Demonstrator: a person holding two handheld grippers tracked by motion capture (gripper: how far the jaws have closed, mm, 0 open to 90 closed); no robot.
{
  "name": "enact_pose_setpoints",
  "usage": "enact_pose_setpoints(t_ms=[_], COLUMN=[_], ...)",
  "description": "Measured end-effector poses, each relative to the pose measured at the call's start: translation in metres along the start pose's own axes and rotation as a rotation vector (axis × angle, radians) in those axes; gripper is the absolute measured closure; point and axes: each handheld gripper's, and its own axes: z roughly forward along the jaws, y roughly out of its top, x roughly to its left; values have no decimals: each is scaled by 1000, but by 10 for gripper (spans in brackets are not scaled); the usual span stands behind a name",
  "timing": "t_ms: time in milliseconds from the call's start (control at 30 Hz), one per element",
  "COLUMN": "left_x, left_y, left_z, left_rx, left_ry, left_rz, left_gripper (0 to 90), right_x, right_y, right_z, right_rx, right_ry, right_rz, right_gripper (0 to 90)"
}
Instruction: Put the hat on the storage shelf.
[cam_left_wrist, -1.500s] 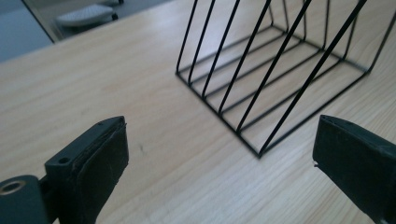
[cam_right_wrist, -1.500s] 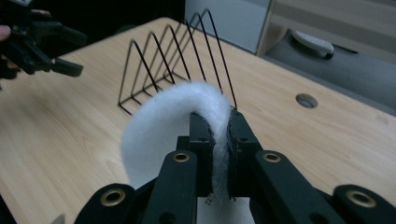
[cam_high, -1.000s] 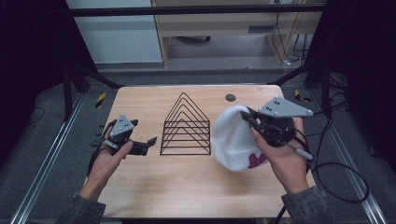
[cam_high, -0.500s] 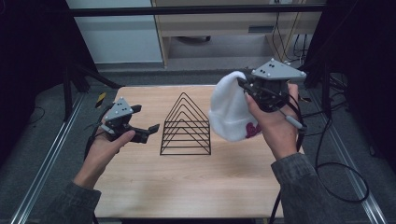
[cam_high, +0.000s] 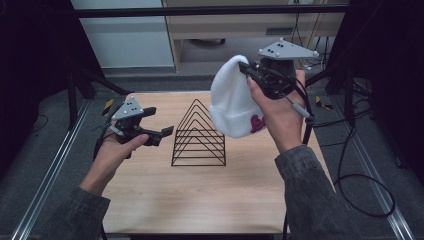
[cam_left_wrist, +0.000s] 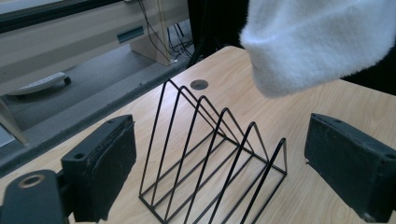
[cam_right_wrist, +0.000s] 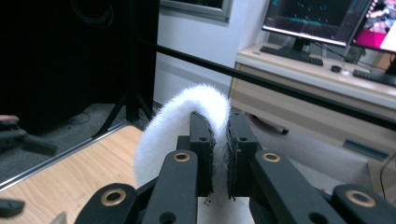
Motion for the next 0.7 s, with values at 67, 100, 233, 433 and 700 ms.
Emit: enact_pose_setpoints(t_ms=[67, 100, 233, 433, 700], left_x=[0, -1, -4, -2, -1], left_y=[3, 5, 13, 27, 30], left_z=[1, 3, 10, 22, 33], left_rx=[7, 11, 10, 18, 44], left_ry=[-5, -11, -45, -58, -76], left_rz=[8, 7, 8, 25, 40], left_gripper=[97, 106, 126, 139, 120], right_x=[3, 7, 15, 26, 43], right_y=[5, 10, 17, 28, 31], right_z=[3, 8, 17, 25, 32], right_rx=[-8, -8, -19, -38, -50], right_ry=[6, 15, 38, 73, 134], right_rz=[-4, -4, -9, -7, -12], right_gripper=[833, 833, 833, 833, 832])
